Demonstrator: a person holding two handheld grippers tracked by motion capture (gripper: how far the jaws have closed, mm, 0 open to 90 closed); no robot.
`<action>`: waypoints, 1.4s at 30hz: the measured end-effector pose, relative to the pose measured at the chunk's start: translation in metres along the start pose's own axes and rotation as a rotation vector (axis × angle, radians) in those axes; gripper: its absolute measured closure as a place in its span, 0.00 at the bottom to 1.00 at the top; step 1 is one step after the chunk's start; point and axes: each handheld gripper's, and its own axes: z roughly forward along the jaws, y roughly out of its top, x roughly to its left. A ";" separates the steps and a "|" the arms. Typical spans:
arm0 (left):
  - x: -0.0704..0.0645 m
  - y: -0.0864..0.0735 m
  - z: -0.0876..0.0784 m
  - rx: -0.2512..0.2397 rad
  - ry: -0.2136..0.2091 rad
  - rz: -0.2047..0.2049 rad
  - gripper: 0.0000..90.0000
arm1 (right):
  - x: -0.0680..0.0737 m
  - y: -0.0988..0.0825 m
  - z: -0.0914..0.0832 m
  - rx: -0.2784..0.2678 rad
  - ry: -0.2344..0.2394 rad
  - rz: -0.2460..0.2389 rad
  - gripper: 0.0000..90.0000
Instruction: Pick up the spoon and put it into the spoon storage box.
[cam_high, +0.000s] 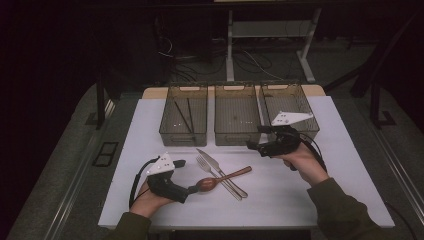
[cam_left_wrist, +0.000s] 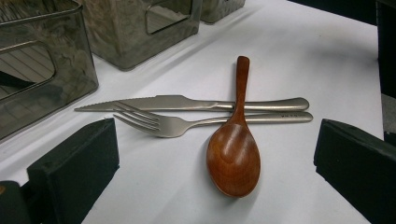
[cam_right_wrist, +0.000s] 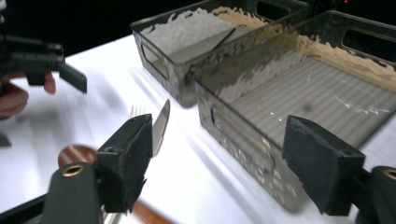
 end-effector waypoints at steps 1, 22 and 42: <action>0.000 0.000 0.000 0.001 -0.001 -0.002 0.00 | 0.001 -0.003 -0.003 0.000 -0.001 0.001 0.25; 0.000 0.000 -0.001 -0.003 0.004 -0.005 0.00 | 0.002 -0.079 -0.055 -0.007 -0.064 0.055 0.19; 0.000 0.005 -0.001 0.007 0.037 0.010 0.00 | 0.006 -0.125 -0.078 0.044 -0.093 0.066 0.19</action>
